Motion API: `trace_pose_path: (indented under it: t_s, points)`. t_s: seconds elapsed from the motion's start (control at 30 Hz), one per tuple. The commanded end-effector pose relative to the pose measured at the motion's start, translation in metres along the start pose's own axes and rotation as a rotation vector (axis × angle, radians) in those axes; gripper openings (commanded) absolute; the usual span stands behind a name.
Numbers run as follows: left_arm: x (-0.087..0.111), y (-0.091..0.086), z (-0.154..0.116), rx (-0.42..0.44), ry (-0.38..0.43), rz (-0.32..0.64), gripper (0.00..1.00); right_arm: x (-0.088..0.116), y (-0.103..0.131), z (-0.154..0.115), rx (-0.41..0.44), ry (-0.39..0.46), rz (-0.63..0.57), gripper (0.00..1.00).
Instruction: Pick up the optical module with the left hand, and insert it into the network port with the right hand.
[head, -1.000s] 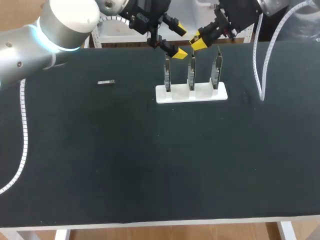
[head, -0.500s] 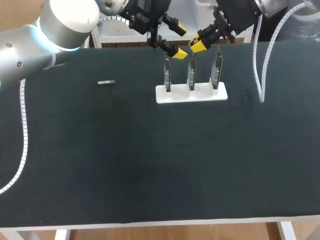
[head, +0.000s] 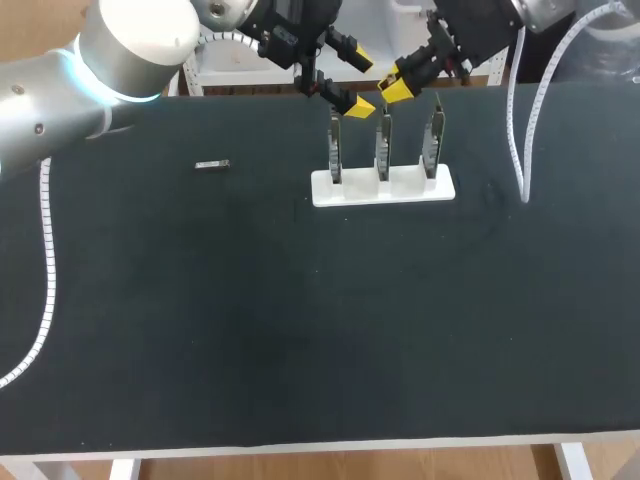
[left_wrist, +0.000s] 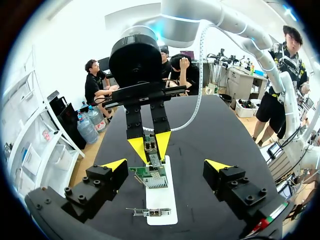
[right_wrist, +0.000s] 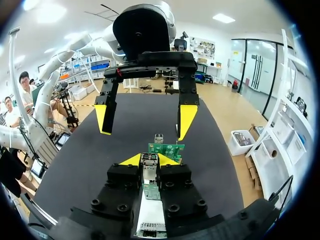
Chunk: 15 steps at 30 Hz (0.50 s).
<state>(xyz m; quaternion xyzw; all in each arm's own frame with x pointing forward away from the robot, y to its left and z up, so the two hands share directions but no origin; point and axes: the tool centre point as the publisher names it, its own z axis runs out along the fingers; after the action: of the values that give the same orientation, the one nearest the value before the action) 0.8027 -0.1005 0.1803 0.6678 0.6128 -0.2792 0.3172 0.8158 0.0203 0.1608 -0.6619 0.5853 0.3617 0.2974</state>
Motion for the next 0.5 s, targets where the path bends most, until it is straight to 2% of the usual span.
trace_pose_path:
  t_s: [0.03, 0.5]
  points:
    - [-0.0008, -0.0005, 0.0001, -0.001, 0.004, -0.001, 1.00, 0.0012, -0.0006, 0.0034, -0.002, 0.002, 0.006, 0.00]
    - [-0.0008, -0.0005, 0.0001, -0.001, 0.004, -0.001, 1.00, -0.0005, -0.0043, 0.0030, 0.002, 0.001, 0.009, 0.00]
